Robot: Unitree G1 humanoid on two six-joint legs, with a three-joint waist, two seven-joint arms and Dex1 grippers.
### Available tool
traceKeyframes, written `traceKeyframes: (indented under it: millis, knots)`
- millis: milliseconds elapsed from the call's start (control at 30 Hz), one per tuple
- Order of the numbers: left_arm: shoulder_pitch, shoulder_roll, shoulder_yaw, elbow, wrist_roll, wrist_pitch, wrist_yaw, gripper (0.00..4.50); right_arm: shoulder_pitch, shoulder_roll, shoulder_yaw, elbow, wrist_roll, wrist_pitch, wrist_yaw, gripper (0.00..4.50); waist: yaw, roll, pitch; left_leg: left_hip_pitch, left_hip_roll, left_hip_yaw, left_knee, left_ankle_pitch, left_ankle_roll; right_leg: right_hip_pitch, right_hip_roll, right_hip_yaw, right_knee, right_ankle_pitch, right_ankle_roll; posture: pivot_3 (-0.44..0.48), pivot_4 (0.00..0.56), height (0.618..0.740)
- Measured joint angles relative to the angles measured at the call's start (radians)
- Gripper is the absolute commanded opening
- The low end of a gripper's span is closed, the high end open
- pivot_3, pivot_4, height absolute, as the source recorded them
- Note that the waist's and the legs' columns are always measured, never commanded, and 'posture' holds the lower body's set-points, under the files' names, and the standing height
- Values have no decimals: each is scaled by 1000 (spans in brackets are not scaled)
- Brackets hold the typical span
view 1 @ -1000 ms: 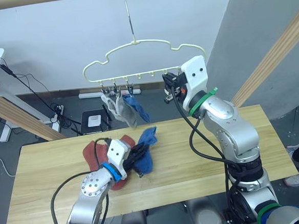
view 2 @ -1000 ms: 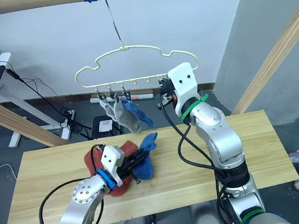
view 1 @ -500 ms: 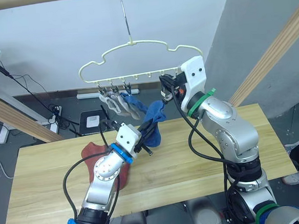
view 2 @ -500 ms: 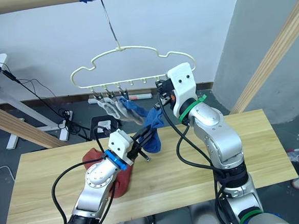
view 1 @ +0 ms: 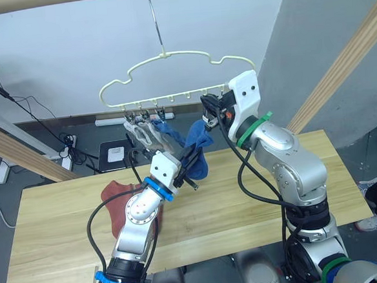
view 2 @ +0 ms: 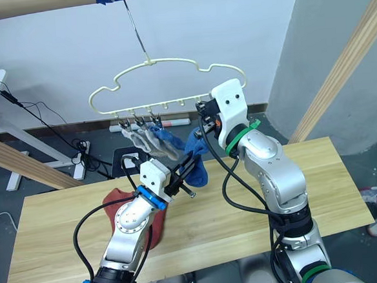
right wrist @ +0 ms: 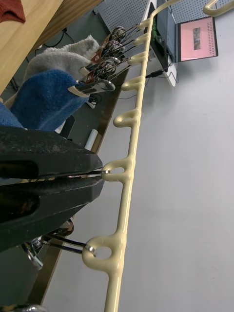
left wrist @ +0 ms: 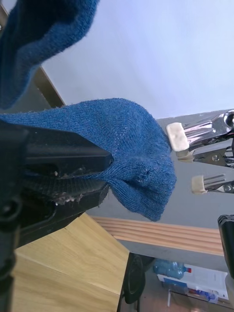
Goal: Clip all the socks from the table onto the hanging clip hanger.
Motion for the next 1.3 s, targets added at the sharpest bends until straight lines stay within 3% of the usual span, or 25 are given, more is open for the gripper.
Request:
traceKeyframes:
  millis: [467, 567, 733, 967, 1300]
  knots:
    - [-23, -24, -10, 0, 1, 1, 9, 20, 0, 5, 0, 0, 1, 4, -6, 0, 0, 0, 0, 0, 0, 0, 0, 0, 0, 0, 0, 0, 0, 0, 0, -291, 267, 733]
    - [-23, -24, -10, 0, 1, 1, 17, 0, 0, 14, -3, 0, 1, 5, -19, 797, 0, 0, 0, 0, 0, 0, 0, 0, 0, 0, 0, 0, 0, 0, 0, -292, 264, 733]
    - [-30, -24, -10, 0, 0, 4, 21, 0, 0, 4, -7, 0, 8, 18, -17, 2677, 0, 0, 0, 0, 0, 0, 0, 0, 0, 0, 0, 0, 0, 0, 0, -296, 262, 733]
    - [-37, -25, -10, 0, -6, 23, 21, 0, 31, -76, 18, -96, 67, 74, 49, 2677, 0, 0, 0, -1, 0, 0, 0, 0, 0, 0, 0, 0, -1, 0, 0, -297, 258, 733]
    - [-34, -8, 4, -6, -59, 111, -1, 2785, 99, -227, 39, -236, 122, 101, 138, 2720, 0, 0, 0, -1, -1, 0, 0, 0, 0, 0, 1, -1, -1, 0, 0, -302, 257, 733]
